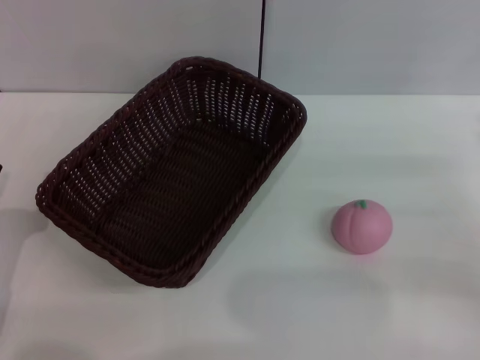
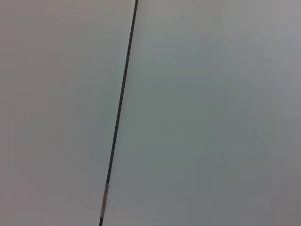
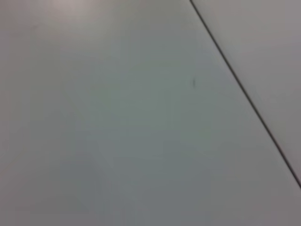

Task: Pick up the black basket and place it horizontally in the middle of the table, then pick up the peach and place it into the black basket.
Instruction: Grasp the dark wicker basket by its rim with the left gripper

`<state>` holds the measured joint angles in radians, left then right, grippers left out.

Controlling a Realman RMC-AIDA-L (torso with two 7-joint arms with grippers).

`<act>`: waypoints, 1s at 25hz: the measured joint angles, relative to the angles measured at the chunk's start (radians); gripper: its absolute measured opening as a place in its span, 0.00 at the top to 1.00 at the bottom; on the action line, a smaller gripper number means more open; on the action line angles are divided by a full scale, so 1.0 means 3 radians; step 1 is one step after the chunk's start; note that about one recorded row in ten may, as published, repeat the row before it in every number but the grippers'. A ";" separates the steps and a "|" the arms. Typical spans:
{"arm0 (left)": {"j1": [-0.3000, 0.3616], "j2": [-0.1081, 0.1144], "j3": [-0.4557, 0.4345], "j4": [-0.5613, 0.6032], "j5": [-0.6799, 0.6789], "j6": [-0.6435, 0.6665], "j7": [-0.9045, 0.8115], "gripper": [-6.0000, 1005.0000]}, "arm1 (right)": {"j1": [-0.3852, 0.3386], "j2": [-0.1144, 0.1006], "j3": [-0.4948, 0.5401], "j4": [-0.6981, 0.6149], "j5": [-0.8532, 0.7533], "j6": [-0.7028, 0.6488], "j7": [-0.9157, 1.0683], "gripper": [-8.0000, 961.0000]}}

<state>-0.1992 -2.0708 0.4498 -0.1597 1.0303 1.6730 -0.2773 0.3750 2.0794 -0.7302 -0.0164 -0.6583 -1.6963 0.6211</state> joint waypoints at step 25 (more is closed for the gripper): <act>0.0130 0.0033 0.0850 0.3132 0.0994 -0.0651 -0.3331 0.28 | -0.0036 -0.0014 -0.0036 -0.0022 -0.0015 0.0219 0.0071 0.36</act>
<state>-0.1602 -2.0608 0.7048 0.7799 1.3285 1.4778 -1.2767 0.3642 2.0751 -0.7409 -0.0230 -0.6628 -1.6305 0.6425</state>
